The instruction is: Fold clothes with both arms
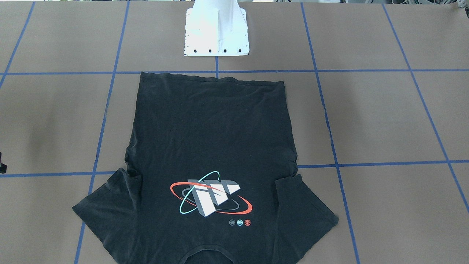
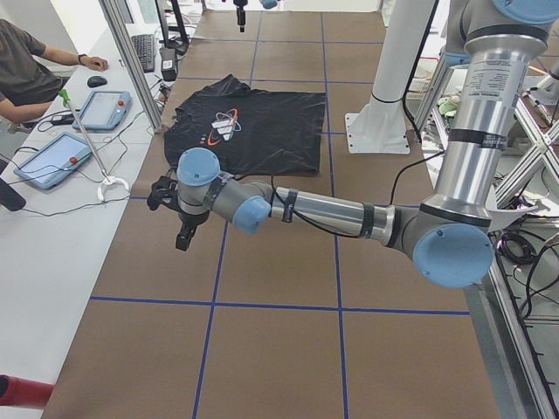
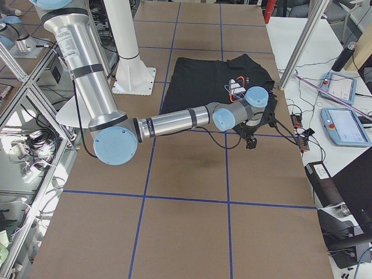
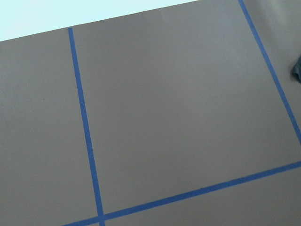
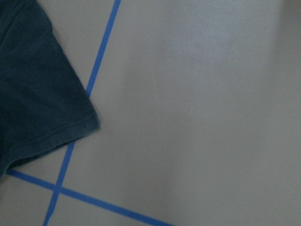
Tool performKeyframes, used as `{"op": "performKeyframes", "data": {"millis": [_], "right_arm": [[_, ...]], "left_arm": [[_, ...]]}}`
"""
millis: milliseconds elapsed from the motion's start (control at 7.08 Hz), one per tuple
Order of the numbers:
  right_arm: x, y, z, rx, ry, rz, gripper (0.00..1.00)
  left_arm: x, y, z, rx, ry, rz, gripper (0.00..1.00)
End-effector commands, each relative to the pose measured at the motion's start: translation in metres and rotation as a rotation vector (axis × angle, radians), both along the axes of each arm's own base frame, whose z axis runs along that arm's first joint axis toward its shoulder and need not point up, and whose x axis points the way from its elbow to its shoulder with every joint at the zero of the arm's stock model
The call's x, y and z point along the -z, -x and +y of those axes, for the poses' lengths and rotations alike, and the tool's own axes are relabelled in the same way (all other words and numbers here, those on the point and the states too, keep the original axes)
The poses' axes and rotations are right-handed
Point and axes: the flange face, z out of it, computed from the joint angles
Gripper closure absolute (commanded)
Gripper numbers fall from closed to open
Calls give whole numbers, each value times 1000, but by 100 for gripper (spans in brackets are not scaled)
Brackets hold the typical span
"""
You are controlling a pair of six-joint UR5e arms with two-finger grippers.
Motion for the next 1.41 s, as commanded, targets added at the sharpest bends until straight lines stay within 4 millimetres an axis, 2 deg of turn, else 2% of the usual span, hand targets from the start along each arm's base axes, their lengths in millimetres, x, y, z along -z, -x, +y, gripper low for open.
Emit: {"op": "performKeyframes", "data": {"millis": [0,141,283,424,565,707,989,1272], "right_arm": [[3,101,-13,-13,-108,-64,1],[10,137,-12,-3,-149,-37,2],[16,158,-13,-14,-177,-6,3],[17,166,-24,-15,-169,3,6],[15,174,-26,-7,-162,10,10],[9,175,-26,-5,-154,14,14],[-3,176,-28,-3,-133,29,31],[-17,176,-28,-1,-111,44,37]], "left_arm": [[6,-15,-14,6,-31,20,0],[4,-15,-15,31,-22,35,0],[5,-17,-16,40,-29,44,0],[5,-18,-16,39,-28,45,0],[5,-18,-16,40,-27,45,0],[5,-18,-15,41,-26,47,0],[5,-18,-15,41,-24,49,0],[6,-17,-15,41,-26,51,0]]}}
